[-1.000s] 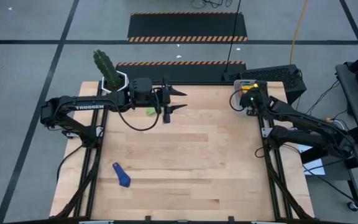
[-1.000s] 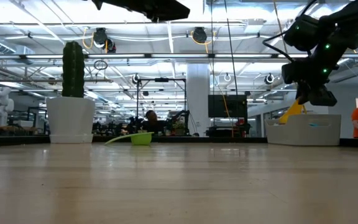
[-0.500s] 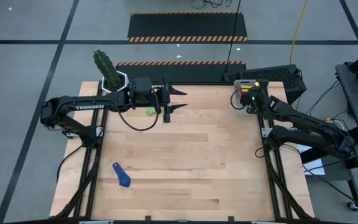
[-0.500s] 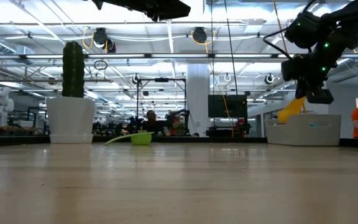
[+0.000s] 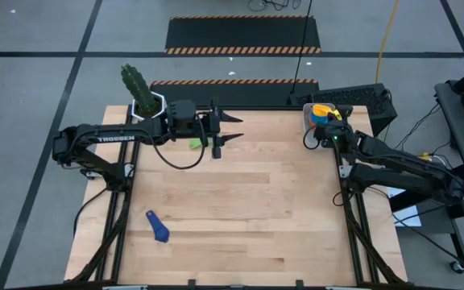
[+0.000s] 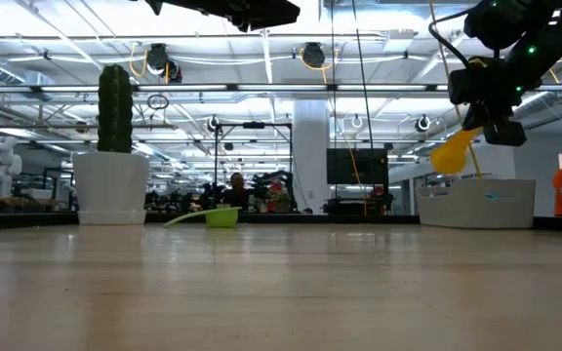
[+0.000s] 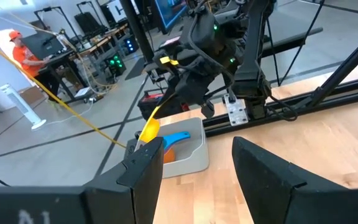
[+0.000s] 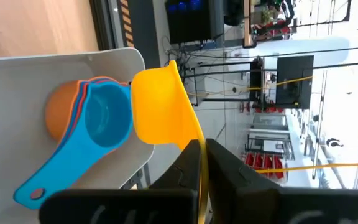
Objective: Nest measuring cups in basket
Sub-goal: Stack the yellow measuring cup on top of the light blue measuring cup in the gray bin
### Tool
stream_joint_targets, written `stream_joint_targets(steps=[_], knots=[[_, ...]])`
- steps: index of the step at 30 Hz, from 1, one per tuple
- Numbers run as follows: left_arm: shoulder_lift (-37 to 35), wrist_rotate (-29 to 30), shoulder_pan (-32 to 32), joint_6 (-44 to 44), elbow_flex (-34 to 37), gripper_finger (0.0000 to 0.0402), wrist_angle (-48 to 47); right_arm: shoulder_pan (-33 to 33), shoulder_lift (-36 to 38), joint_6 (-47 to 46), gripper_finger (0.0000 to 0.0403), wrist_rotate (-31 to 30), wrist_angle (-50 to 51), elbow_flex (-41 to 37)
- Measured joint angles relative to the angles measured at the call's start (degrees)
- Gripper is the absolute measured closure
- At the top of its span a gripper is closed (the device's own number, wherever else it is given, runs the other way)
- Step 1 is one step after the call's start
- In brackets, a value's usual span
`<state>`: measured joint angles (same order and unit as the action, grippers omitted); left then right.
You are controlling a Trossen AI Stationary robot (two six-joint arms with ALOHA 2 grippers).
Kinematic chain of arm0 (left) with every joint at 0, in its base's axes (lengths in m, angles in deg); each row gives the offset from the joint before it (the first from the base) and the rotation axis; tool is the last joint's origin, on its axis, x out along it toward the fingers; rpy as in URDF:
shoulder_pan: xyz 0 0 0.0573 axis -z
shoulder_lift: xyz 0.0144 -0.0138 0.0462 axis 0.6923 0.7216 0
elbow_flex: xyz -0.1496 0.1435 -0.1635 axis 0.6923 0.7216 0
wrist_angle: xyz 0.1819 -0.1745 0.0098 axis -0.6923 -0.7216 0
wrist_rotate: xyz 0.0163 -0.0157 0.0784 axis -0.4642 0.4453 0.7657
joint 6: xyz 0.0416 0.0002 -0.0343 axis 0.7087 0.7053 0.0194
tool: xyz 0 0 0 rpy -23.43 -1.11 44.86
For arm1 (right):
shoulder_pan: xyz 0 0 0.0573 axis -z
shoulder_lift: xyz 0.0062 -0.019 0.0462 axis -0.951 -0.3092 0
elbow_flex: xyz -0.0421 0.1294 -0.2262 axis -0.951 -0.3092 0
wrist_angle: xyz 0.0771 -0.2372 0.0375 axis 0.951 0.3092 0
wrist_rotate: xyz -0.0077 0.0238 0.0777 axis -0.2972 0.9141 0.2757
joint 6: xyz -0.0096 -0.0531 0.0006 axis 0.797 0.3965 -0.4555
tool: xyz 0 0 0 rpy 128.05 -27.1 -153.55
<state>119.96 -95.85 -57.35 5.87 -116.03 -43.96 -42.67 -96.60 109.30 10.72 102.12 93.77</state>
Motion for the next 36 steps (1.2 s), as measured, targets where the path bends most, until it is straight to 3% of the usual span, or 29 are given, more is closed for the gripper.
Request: stream_joint_targets(steps=[15, 24, 36], knots=[[0.0, 0.1, 0.0, 1.1, 0.0, 0.0206, 0.0, 0.1, -2.4, -1.8, 0.0403, 0.3, -1.0, 0.0], [0.0, 0.1, 0.0, 1.0, 0.0, 0.0206, 0.6, 4.4, -5.4, 7.5, 0.0403, 3.1, -13.2, -5.2], [0.0, 0.1, 0.0, 1.6, 0.0, 0.0206, 0.6, 7.6, -5.4, 6.9, 0.0391, 6.2, -14.1, -5.4]])
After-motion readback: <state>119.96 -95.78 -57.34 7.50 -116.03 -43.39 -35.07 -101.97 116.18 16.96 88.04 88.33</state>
